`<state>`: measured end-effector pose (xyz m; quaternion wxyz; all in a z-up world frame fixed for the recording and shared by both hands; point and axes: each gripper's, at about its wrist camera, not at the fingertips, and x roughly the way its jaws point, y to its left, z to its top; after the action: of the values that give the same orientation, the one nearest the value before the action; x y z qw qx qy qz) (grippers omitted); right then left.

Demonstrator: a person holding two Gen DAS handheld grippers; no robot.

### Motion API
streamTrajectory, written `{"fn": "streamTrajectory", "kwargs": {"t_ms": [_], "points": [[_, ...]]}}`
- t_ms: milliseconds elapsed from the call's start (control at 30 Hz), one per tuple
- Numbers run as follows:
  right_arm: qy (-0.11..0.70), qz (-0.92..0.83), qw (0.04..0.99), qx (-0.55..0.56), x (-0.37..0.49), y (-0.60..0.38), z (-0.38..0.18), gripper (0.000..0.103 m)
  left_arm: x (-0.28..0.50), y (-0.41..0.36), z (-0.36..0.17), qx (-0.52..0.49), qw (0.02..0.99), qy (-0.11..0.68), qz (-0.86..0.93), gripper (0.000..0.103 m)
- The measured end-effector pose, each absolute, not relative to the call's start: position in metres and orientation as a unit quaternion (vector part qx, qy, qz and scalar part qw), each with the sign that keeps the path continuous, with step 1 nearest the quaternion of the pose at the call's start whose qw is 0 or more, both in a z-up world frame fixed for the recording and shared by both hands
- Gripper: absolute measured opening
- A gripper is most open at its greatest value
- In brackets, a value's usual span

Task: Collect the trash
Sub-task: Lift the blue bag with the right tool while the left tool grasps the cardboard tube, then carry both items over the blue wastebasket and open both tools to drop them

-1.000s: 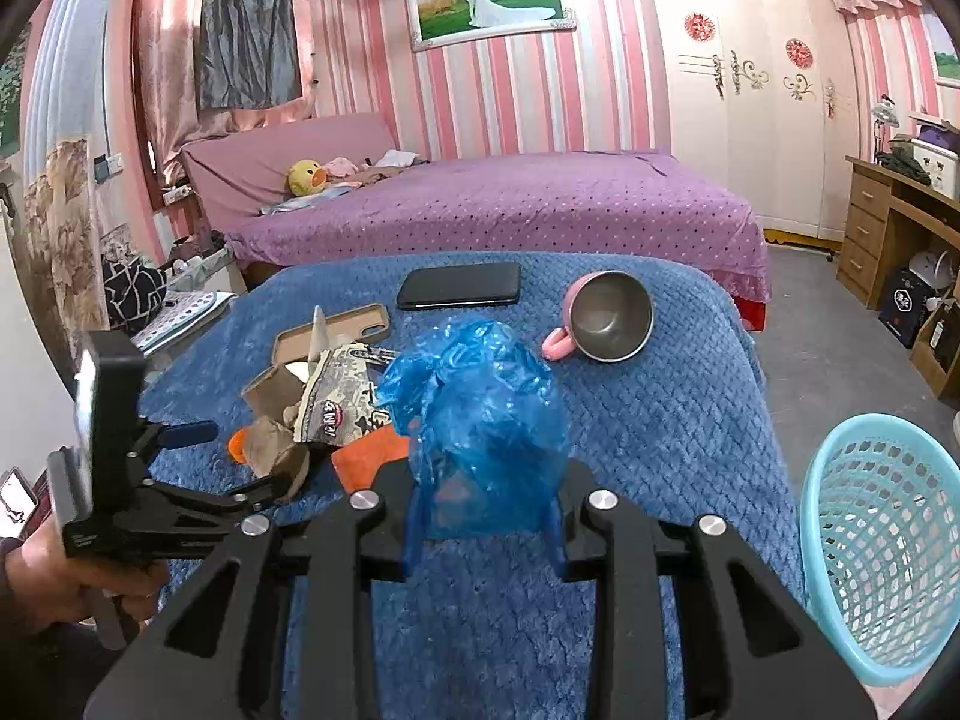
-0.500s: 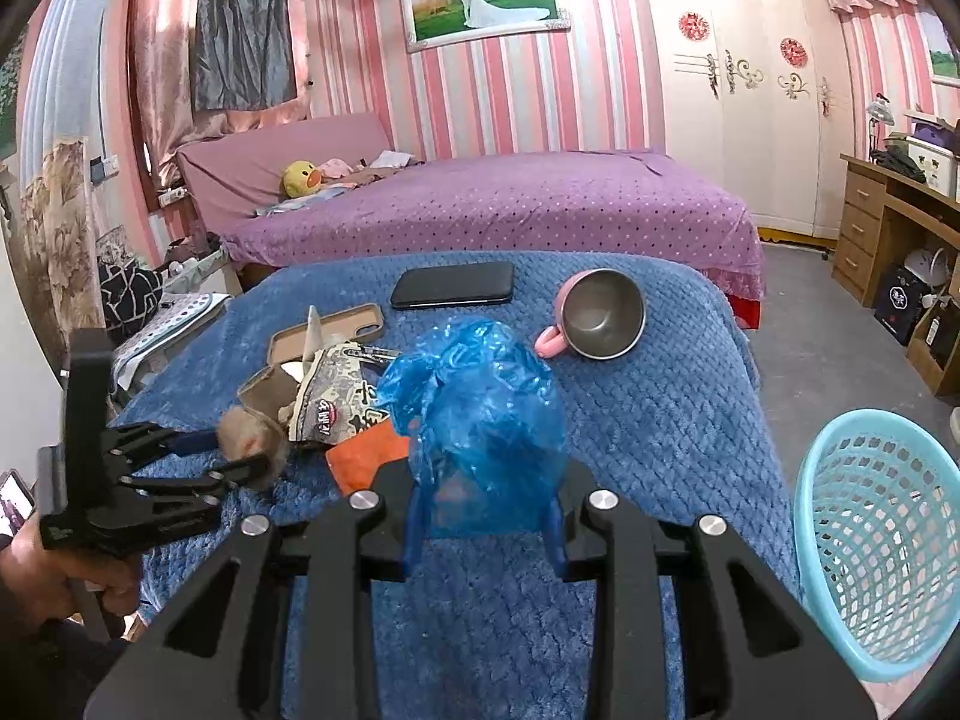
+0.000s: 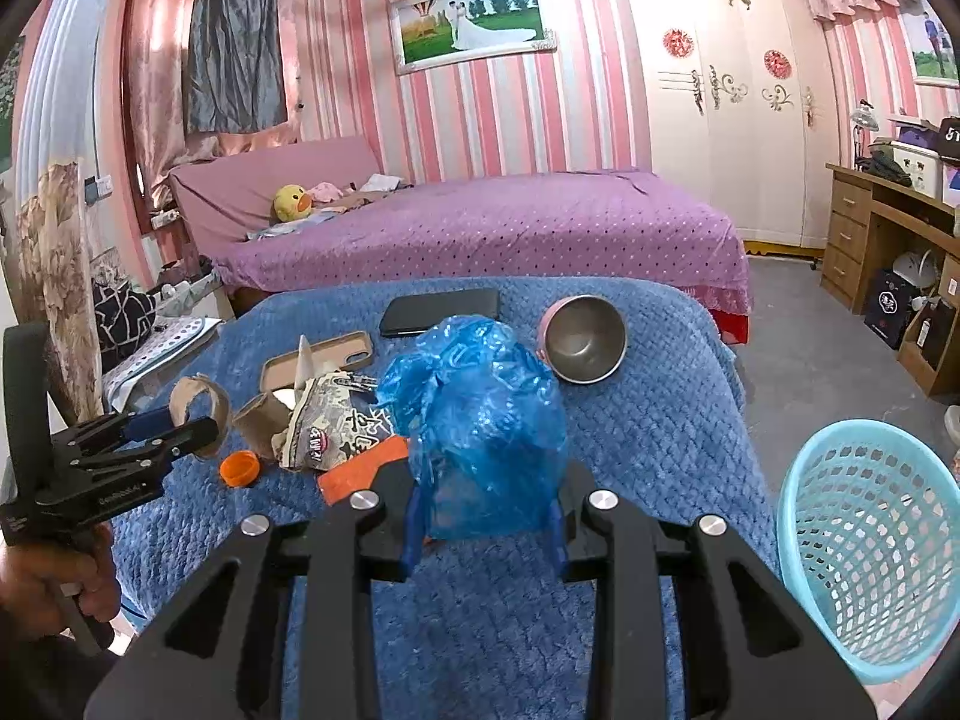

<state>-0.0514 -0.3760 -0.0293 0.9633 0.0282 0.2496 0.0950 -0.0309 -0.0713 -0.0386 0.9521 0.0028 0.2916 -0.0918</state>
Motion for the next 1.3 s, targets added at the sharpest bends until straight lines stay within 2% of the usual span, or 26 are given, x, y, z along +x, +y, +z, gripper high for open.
{"fn": "streamTrajectory", "kwargs": {"t_ms": [433,700,833,1000,1300], "points": [[0.210,0.047,0.976,0.035,-0.051,-0.395,0.002,0.031,-0.030,-0.083,-0.022,-0.024,0.956,0.272,-0.109,0.052],[0.182,0.023,0.978,0.100,-0.045,-0.437,0.050,0.031,-0.019,-0.146,0.023,-0.018,0.961,0.243,-0.131,0.052],[0.153,0.009,0.982,0.114,-0.056,-0.462,0.046,0.031,-0.015,-0.187,0.043,-0.014,0.963,0.220,-0.158,0.052],[0.173,-0.040,0.980,0.089,-0.062,-0.500,0.017,0.031,-0.012,-0.225,0.030,-0.015,0.956,0.225,-0.190,0.052],[0.179,-0.130,0.971,0.089,-0.075,-0.556,0.013,0.031,-0.004,-0.260,0.002,-0.005,0.946,0.242,-0.217,0.052]]}}
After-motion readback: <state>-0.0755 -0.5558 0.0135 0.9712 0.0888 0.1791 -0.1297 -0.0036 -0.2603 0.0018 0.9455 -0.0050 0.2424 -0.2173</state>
